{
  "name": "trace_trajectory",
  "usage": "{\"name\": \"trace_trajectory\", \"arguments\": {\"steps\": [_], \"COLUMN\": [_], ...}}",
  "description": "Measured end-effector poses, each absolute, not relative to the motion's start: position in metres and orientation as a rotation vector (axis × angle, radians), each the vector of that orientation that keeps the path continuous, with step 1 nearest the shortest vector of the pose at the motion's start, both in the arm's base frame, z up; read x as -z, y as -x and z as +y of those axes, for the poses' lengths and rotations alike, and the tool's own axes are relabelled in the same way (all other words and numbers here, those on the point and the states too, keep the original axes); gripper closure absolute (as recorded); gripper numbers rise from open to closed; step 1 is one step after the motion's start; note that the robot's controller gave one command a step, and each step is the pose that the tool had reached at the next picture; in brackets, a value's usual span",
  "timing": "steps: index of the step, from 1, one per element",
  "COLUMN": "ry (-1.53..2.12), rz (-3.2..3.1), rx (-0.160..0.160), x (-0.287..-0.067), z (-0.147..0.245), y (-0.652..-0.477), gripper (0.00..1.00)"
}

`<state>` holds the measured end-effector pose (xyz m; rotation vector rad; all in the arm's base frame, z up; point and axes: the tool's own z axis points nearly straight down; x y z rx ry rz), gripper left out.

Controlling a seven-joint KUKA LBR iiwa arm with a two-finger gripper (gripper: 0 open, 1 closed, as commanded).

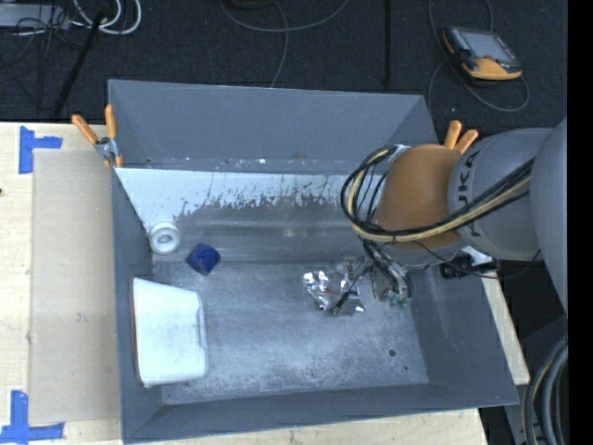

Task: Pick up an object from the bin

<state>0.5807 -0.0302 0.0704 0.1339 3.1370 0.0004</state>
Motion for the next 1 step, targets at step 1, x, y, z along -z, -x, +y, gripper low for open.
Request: {"name": "trace_trajectory", "arguments": {"steps": [1], "ry": [-0.115], "rz": [3.130], "rx": [-0.001], "x": [-0.2233], "z": [-0.0279], "y": [-0.5865], "gripper": [1.00]}}
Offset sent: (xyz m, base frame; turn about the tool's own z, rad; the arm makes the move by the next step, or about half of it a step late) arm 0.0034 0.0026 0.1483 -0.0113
